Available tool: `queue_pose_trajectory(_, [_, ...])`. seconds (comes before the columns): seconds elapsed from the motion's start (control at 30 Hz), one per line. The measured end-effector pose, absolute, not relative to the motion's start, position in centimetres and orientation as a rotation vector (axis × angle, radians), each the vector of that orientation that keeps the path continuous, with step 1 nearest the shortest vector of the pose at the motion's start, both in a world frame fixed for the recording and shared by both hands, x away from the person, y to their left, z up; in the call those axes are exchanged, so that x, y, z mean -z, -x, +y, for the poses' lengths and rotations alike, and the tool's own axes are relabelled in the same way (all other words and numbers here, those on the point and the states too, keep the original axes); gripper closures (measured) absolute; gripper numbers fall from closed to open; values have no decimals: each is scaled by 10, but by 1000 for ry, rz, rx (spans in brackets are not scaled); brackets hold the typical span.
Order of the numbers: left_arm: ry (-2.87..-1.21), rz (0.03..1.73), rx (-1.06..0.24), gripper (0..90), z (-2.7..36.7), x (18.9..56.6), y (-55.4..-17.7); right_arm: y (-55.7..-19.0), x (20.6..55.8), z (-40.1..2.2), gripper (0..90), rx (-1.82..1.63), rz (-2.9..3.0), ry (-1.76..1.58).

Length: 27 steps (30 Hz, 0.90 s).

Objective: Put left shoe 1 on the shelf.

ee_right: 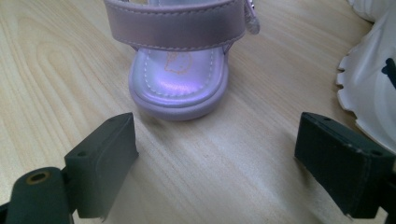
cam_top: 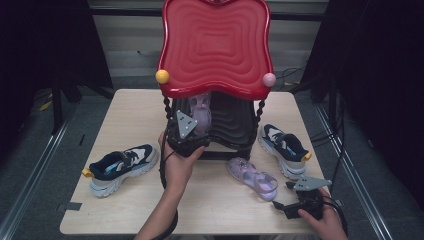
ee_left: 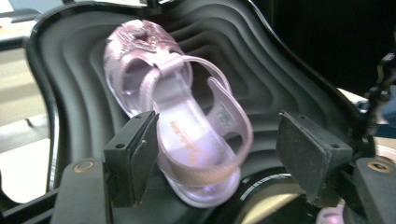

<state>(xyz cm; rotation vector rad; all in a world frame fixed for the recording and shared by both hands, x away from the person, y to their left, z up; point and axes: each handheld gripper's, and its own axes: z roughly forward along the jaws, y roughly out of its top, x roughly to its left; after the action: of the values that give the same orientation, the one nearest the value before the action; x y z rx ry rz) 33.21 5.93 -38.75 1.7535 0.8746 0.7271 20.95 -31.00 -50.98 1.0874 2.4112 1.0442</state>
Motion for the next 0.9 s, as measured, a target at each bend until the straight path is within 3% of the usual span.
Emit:
queue_pose_trajectory(0.33, [-1784,852,-586,249,63,393,-327,-209,510,-310,121,-1044,2411,-1089])
queue_pose_trajectory(0.9, [-1868,786,-514,208,76,393,-315,-209,510,-310,121,-1044,2411,-1091])
